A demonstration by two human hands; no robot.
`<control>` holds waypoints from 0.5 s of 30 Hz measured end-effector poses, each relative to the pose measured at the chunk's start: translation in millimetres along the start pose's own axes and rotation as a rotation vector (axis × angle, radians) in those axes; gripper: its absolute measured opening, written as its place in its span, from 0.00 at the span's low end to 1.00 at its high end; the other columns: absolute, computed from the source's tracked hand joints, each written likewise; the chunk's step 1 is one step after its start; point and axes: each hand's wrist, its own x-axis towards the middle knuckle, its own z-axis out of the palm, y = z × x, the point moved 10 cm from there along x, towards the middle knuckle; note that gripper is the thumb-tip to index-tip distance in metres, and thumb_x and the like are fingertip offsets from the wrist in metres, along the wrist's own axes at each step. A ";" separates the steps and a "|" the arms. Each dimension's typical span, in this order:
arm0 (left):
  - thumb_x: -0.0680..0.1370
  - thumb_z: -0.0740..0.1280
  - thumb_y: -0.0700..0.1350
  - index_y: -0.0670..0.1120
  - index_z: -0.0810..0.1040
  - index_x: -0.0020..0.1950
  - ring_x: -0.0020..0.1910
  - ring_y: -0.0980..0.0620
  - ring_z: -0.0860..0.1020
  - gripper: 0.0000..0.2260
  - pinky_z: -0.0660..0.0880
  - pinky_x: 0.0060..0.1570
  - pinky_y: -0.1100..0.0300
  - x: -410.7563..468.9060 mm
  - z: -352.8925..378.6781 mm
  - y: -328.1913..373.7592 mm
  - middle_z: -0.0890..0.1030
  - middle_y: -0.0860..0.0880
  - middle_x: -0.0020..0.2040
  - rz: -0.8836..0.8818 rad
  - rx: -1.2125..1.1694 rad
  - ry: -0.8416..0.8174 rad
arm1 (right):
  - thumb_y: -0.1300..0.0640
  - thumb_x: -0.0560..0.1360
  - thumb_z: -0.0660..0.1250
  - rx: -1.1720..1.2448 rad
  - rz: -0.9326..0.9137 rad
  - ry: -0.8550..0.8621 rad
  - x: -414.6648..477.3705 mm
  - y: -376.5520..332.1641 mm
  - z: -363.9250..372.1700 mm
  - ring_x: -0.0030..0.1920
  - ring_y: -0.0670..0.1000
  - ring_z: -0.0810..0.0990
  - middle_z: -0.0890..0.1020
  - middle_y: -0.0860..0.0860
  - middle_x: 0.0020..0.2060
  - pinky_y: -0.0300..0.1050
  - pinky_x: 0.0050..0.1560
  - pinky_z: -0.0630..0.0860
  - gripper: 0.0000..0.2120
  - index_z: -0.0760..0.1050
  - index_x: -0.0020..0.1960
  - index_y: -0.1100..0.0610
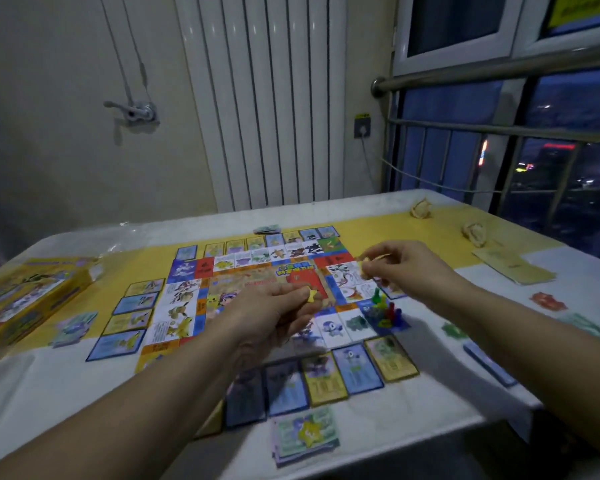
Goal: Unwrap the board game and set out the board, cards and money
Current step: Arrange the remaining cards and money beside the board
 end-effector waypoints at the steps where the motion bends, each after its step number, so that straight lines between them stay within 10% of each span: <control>1: 0.78 0.64 0.35 0.38 0.78 0.45 0.27 0.57 0.79 0.04 0.76 0.27 0.69 9.0 2.2 4.5 0.83 0.45 0.32 0.008 0.010 0.011 | 0.60 0.76 0.67 -0.077 -0.007 0.083 14.0 8.4 -21.9 0.32 0.42 0.75 0.82 0.52 0.36 0.30 0.28 0.69 0.02 0.78 0.48 0.57; 7: 0.77 0.66 0.39 0.37 0.79 0.53 0.26 0.59 0.77 0.08 0.76 0.27 0.68 58.2 25.8 11.8 0.82 0.48 0.32 -0.034 0.089 0.008 | 0.60 0.78 0.65 -0.302 0.143 0.232 75.9 81.7 -94.8 0.31 0.44 0.71 0.81 0.56 0.42 0.34 0.29 0.67 0.09 0.80 0.54 0.63; 11: 0.78 0.66 0.44 0.39 0.80 0.52 0.23 0.60 0.72 0.09 0.75 0.42 0.62 82.0 42.1 5.4 0.79 0.52 0.27 -0.086 0.142 -0.028 | 0.49 0.77 0.65 -0.581 0.275 0.164 97.8 126.9 -104.6 0.53 0.55 0.77 0.81 0.56 0.55 0.46 0.51 0.74 0.16 0.78 0.60 0.56; 15: 0.78 0.66 0.45 0.39 0.81 0.48 0.23 0.60 0.71 0.09 0.70 0.29 0.68 95.5 47.9 3.8 0.79 0.51 0.28 -0.072 0.194 -0.032 | 0.50 0.79 0.62 -0.515 0.105 0.234 97.3 93.7 -98.1 0.56 0.53 0.77 0.80 0.51 0.54 0.43 0.49 0.70 0.15 0.78 0.60 0.55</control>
